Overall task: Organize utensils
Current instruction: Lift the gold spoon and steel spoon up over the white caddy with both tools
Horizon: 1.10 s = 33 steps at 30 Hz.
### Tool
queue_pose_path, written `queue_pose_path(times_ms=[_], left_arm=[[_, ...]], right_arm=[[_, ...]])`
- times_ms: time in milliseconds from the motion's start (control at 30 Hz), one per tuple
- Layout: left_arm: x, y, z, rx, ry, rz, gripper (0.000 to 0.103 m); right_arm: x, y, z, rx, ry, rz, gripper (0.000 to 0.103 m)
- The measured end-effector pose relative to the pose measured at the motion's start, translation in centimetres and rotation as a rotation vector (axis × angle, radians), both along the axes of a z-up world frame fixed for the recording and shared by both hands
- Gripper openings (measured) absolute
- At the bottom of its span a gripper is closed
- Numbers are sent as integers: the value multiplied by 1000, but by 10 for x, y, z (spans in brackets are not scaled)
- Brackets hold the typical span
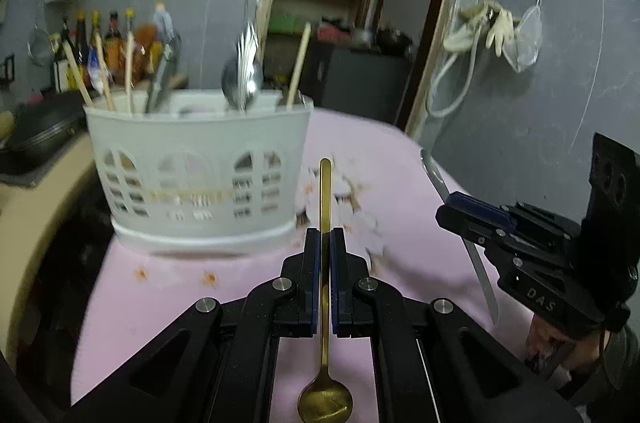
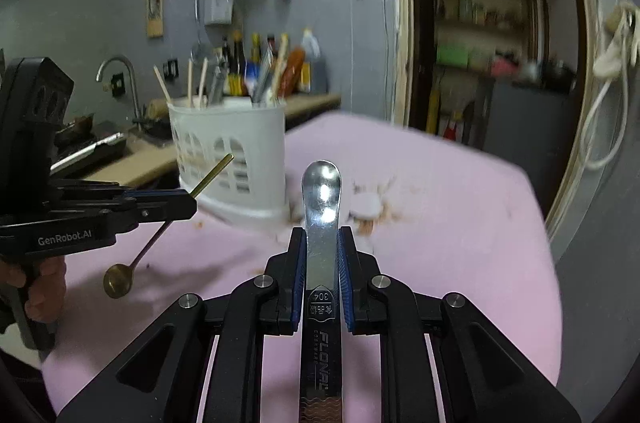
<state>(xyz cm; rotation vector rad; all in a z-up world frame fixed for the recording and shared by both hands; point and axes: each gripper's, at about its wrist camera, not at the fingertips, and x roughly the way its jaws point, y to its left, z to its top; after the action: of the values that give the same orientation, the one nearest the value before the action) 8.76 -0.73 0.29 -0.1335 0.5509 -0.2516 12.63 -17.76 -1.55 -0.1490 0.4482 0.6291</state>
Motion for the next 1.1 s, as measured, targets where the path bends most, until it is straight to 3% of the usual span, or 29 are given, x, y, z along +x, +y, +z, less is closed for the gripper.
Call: queue_pose_path(times_ms=[233,633,900,1100], left_arm=[[2,22,16,-63,-113,55,2],[60,101,95,-169,-305,166,2],[109,178,91,-325,-396,251,2],[114,198,74,-353,-426,315,2]], right_arm=[[-4,5,25,102,-123,-4,13],[44,45,102,379,-245,111,13],[80,81,114,539,-292,140,13],[92,100,94,572,-338,86,13]])
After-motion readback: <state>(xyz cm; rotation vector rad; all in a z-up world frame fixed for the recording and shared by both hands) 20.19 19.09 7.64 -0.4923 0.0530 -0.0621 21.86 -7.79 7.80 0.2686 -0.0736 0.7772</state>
